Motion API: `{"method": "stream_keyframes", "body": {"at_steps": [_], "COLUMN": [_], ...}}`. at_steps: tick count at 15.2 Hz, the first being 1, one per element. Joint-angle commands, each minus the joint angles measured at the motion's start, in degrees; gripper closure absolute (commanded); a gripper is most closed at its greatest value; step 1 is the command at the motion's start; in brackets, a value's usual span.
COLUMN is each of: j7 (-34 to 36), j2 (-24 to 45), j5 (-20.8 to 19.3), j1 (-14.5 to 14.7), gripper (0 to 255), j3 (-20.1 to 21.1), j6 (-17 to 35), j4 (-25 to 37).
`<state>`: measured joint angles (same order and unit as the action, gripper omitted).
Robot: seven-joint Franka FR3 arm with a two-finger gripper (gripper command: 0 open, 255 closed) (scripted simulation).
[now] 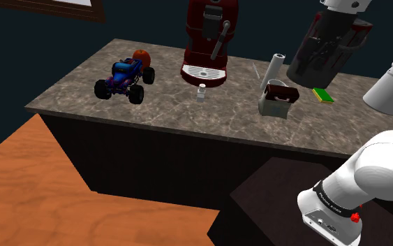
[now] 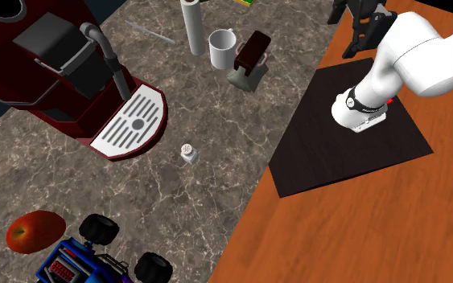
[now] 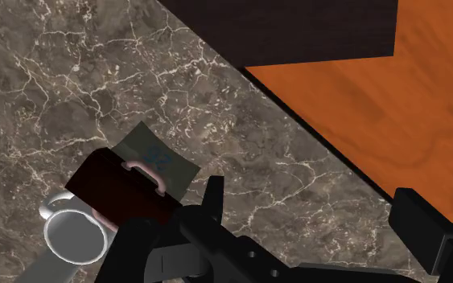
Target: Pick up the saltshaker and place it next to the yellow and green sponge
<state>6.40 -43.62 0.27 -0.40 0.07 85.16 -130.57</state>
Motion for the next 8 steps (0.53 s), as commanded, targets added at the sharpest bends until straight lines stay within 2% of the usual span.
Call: {"method": "stream_keyframes", "body": {"at_steps": [1, 8], "j7": [0.0, -0.6], "j2": [0.0, 12.4], "j5": [0.0, 0.5], "j1": [0.0, 0.7], "gripper": [0, 0], "j3": [0.0, 0.5], "j6": [0.0, 11.3], "j4": [0.0, 1.6]}}
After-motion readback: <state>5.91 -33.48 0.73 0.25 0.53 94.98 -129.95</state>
